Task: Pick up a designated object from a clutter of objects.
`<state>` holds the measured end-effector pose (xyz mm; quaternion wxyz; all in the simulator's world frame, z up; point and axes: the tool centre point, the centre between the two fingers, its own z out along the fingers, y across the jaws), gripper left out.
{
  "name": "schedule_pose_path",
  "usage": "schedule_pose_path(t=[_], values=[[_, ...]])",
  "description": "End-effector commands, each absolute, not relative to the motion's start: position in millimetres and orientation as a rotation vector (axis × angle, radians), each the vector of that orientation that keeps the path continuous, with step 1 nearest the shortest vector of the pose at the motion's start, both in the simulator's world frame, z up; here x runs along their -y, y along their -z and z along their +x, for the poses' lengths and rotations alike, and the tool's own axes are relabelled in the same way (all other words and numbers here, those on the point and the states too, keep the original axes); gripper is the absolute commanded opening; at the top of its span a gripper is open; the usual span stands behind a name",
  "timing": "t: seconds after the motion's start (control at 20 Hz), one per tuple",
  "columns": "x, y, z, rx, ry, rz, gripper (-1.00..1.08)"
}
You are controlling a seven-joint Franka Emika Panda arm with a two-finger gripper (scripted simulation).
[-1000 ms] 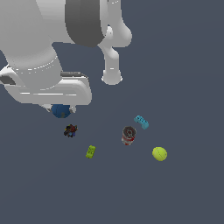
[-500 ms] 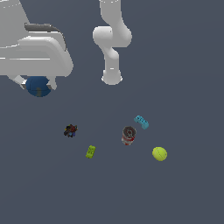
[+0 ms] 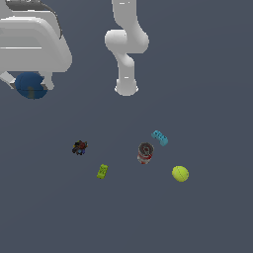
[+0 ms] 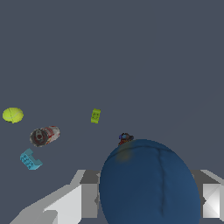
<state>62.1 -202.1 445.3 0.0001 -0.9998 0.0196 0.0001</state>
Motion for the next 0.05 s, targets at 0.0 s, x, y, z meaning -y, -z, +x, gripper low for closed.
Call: schedule_pose_path(t=[0.0], values=[[202.5,-446.9,62.4,-0.061,0.000,-3.141,-1.00]])
